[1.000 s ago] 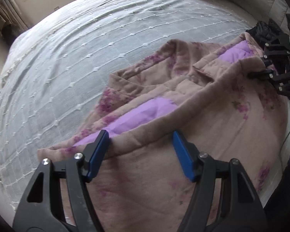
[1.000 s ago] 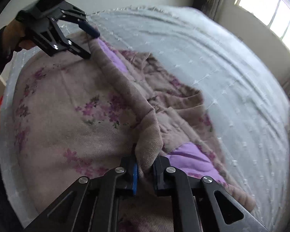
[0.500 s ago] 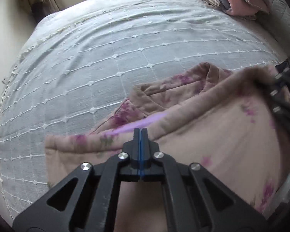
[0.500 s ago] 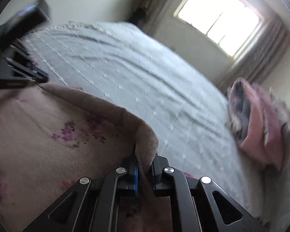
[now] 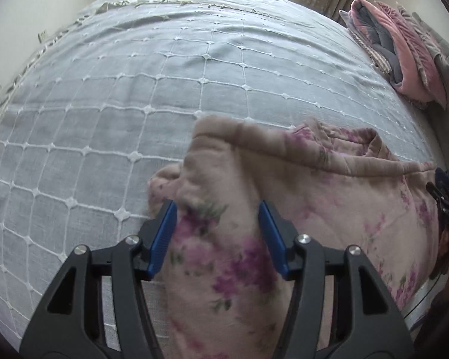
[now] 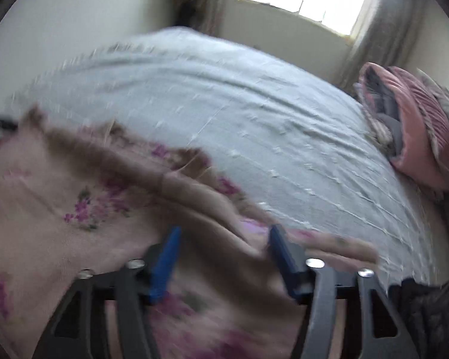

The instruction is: Fold large clothes

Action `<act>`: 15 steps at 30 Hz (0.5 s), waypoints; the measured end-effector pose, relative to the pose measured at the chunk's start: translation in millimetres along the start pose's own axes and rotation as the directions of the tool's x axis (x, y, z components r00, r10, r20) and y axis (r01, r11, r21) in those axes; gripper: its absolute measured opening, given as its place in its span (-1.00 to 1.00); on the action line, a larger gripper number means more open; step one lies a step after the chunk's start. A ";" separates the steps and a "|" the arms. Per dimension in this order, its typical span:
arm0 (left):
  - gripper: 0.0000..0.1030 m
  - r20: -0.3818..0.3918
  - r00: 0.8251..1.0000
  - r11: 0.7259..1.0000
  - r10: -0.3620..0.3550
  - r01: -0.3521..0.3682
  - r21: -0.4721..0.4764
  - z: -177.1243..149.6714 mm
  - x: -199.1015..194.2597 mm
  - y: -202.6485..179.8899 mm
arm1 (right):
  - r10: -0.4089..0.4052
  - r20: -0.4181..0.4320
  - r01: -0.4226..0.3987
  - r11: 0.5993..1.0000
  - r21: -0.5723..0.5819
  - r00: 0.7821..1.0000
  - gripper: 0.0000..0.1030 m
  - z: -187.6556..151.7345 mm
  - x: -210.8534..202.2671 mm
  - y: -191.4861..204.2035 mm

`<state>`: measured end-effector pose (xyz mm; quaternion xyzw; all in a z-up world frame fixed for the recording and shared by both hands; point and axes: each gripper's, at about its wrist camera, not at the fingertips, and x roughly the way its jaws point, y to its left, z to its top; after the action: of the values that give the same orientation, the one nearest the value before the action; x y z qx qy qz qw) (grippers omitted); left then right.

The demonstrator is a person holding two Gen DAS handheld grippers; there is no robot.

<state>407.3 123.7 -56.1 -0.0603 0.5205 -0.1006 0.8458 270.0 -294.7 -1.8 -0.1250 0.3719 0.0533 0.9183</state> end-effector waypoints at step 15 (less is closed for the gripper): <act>-0.66 0.025 0.996 0.995 -0.090 0.091 -0.029 1.1 6.4 -0.2 | 0.195 -0.104 -0.121 0.866 0.486 0.975 -0.69 -60.9 0.1 -133.8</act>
<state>411.0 121.9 -61.1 -0.0978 0.5088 -0.1302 0.8454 254.8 -439.9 -18.6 0.1320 0.4502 0.0258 0.8827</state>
